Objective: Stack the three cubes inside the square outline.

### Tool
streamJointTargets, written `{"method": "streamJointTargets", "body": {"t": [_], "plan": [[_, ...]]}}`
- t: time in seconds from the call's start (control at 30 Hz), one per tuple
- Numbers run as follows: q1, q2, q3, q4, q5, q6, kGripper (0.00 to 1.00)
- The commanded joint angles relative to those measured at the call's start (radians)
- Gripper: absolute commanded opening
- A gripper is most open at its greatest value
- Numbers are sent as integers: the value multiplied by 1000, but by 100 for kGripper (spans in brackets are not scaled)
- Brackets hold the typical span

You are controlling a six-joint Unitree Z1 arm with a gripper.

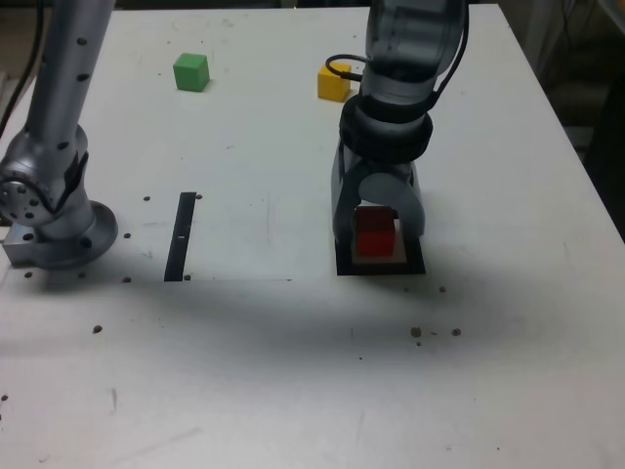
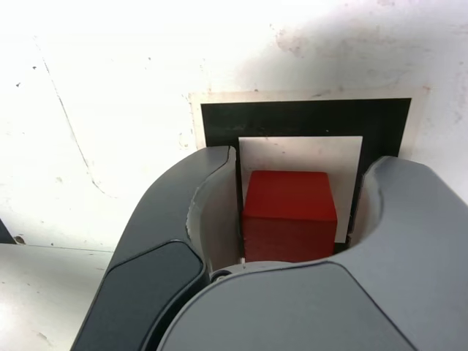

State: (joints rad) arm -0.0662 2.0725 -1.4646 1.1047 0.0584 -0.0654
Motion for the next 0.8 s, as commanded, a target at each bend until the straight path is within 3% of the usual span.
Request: {"method": "streamJointTargets", "body": {"t": [0.0,0.37,0.77], "plan": [[2,-4,4,-3,5,1,98],[57,-84,31,19,64,4,99],[217,-123,18,85,110,132,99]]}}
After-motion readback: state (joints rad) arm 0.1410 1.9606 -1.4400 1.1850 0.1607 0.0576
